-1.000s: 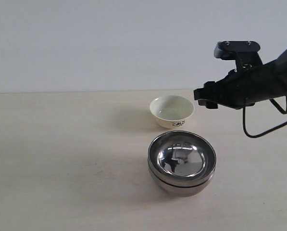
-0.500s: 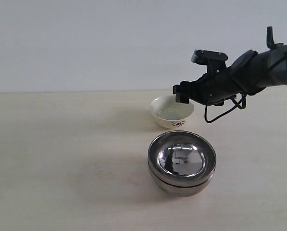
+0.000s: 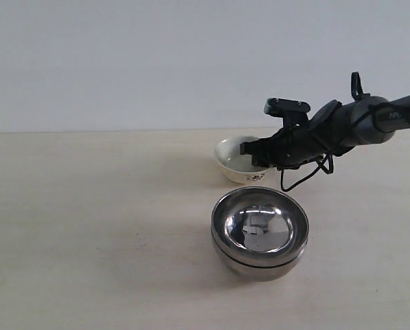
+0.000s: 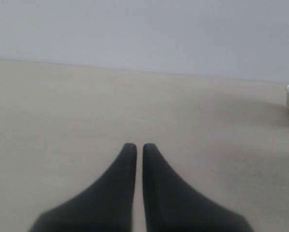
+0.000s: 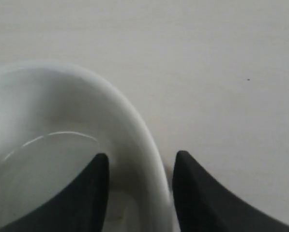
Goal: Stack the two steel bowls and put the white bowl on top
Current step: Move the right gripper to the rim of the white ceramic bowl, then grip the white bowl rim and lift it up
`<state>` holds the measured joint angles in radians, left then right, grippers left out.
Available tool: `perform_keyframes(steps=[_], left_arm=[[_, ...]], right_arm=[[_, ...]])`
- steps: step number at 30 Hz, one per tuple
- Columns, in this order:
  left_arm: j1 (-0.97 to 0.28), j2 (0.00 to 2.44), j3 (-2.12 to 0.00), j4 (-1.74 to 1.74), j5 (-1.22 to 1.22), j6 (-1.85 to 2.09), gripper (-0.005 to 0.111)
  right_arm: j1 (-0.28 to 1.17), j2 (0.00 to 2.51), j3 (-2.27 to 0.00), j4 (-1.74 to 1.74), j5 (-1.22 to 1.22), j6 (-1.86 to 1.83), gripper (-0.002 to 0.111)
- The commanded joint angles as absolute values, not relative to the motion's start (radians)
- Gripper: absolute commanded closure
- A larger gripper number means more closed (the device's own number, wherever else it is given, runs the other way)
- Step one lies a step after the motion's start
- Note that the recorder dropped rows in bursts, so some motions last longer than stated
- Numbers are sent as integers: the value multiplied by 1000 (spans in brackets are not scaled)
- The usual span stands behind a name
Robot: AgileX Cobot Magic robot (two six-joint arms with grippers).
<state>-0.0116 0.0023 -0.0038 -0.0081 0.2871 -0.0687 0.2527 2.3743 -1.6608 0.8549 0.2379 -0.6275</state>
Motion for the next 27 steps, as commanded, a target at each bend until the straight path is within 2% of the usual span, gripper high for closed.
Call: perform_keyframes(steps=[1,2,3,9,20,27], left_arm=[[-9,0,0,-7,285,-77,103],[-9,0,0,-7,285,-77,103],[-9,0,0,-7,285,-77,103],[-9,0,0,-7,285,-77,103],[-9,0,0,-7,285,-77,103],[-9,0,0,-7,285,-77,103]], right_arm=[[254,2372,-1666,855,262,-657,96],[254,2371,-1666,855,267,-664,106],[254,2366,-1666,855,271,-667,108],[254,2299,-1666,855,313,-667,108],[254,2004,-1662,855,639,-660,108],[254,1822,-1534,839,633,-664,108]])
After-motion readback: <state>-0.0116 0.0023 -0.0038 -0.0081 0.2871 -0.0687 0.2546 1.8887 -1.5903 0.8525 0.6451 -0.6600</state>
